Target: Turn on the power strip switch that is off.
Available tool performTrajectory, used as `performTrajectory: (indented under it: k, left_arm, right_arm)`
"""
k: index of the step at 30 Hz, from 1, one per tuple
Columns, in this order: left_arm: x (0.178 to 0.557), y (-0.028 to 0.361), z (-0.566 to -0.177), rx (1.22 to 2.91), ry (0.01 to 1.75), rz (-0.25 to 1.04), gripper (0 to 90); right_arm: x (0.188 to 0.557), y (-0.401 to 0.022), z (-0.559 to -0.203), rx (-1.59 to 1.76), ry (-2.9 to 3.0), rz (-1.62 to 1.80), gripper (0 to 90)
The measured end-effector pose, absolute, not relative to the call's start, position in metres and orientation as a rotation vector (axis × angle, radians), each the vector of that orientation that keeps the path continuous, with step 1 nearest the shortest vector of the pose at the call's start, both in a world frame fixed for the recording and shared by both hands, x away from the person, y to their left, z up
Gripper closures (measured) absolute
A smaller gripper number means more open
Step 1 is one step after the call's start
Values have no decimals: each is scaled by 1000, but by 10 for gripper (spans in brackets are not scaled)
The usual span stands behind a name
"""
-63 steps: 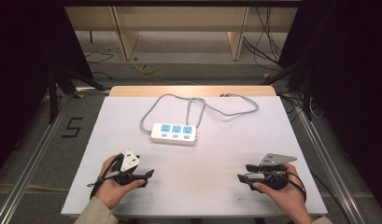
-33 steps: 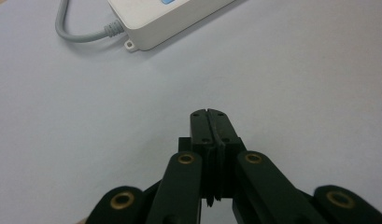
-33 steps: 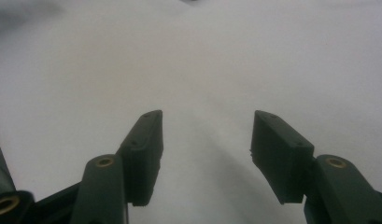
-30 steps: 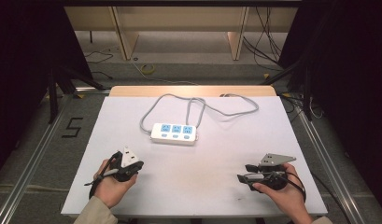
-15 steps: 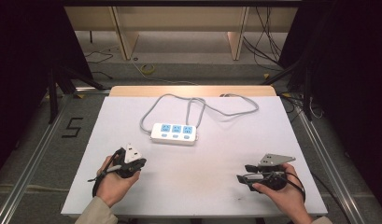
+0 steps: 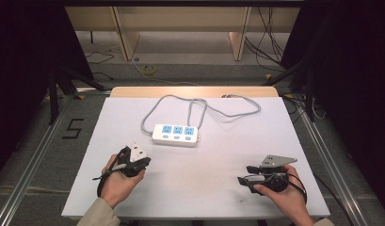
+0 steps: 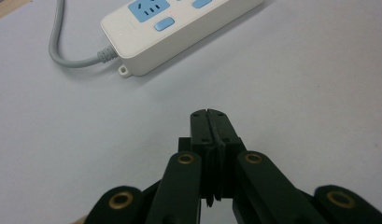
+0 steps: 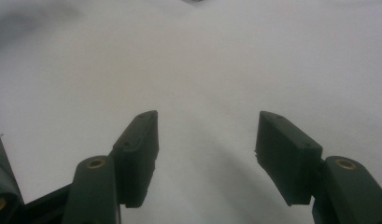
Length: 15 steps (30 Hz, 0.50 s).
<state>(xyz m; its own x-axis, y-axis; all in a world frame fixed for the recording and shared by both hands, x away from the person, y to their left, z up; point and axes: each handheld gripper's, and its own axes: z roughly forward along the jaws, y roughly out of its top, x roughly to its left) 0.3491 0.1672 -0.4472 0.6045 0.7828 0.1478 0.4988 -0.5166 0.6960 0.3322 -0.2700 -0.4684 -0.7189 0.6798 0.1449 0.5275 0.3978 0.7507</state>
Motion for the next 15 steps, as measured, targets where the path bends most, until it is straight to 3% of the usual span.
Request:
performTrajectory:
  k: [15]
  left_arm:
    - [359,159,-442,2233,1025,610,897]
  right_arm:
    - [332,-270,-468,1073,2460,1213,398]
